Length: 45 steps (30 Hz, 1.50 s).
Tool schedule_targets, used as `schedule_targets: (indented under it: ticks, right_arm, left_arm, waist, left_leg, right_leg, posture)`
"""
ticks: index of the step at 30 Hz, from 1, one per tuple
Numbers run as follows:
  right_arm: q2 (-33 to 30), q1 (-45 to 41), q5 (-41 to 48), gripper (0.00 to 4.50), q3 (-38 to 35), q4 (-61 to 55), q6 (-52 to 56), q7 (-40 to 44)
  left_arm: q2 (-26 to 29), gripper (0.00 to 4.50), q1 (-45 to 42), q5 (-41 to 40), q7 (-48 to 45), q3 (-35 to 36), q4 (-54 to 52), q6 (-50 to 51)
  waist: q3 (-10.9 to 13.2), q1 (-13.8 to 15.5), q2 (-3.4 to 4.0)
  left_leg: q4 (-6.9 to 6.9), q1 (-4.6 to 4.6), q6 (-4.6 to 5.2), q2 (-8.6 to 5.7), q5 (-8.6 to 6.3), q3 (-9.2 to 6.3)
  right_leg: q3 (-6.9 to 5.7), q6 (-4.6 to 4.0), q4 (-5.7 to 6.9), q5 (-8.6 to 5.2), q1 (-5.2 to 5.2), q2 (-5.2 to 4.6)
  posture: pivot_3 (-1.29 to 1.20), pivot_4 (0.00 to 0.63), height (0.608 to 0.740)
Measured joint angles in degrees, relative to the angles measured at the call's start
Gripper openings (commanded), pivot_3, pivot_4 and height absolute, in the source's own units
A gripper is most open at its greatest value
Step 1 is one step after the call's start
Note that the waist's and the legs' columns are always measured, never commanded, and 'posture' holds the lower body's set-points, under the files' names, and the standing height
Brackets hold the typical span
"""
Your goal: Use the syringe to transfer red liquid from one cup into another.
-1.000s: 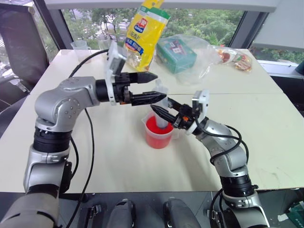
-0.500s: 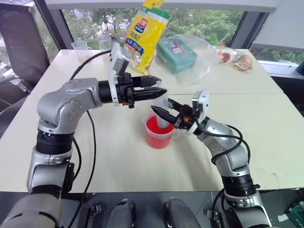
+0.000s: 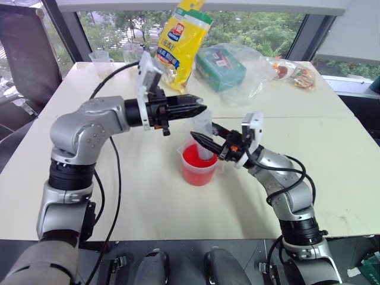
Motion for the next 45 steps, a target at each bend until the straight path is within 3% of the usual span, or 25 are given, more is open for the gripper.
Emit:
schedule_targets:
  ticks: [45]
  right_arm:
    - [-0.29, 0.27, 1.81, 1.38, 0.23, 0.08, 1.76, -0.07]
  left_arm:
    - [1.45, 0.7, -4.17, 1.46, -3.35, -0.54, 4.01, -1.18]
  waist:
    - [0.0, -0.01, 0.0]
  left_leg:
    - [0.0, 0.0, 0.0, 0.0, 0.0, 0.0]
  right_leg:
    - [0.0, 0.0, 0.0, 0.0, 0.0, 0.0]
  posture:
    - [0.0, 0.15, 0.74]
